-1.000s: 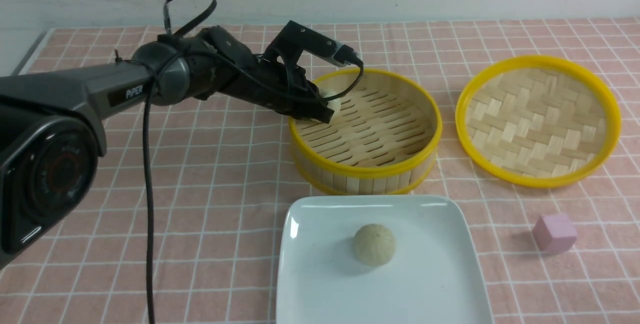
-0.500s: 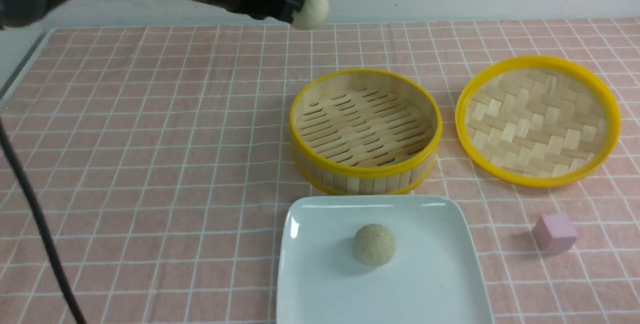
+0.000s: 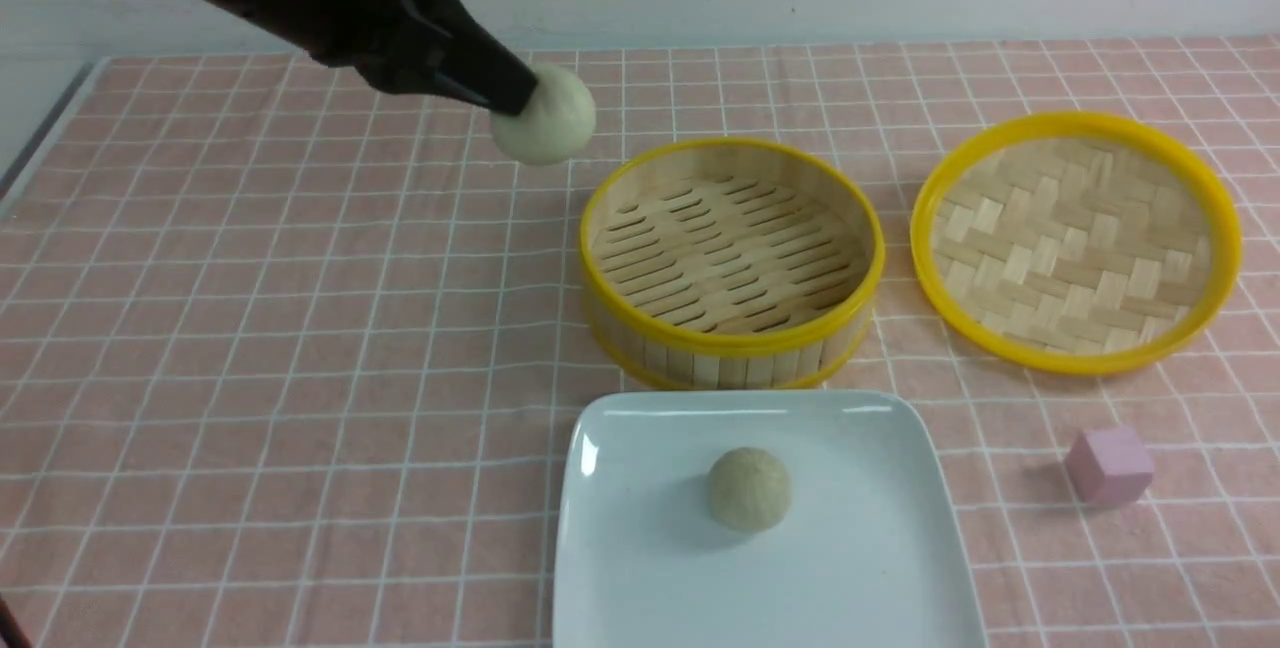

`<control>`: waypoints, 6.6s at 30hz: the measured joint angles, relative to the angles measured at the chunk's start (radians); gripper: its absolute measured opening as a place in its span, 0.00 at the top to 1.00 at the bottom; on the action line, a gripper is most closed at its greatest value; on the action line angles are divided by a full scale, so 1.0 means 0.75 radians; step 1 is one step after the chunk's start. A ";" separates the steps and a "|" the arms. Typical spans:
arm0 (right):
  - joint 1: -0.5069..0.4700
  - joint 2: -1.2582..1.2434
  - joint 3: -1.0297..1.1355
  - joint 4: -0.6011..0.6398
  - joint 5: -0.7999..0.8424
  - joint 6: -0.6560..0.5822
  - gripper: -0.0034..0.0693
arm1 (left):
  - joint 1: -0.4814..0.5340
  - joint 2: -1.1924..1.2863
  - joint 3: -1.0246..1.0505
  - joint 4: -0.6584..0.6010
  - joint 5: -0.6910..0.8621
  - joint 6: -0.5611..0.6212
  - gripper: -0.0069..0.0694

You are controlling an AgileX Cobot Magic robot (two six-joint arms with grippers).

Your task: Put the steamed buns into the plate on the pink tablecloth.

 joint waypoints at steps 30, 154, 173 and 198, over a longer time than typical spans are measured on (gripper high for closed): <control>0.000 0.000 0.000 0.000 0.000 0.000 0.20 | -0.381 0.349 0.441 0.257 -0.290 -0.050 0.88; 0.000 0.000 0.000 0.000 0.000 0.000 0.20 | 0.202 -2.086 2.123 1.202 -1.280 -1.556 0.26; 0.000 0.000 0.000 0.000 0.000 0.000 0.20 | 0.202 -2.288 2.243 1.227 -1.144 -1.591 0.26; 0.000 0.000 0.000 0.000 0.000 0.000 0.20 | 0.202 -2.288 2.238 1.231 -1.119 -1.561 0.26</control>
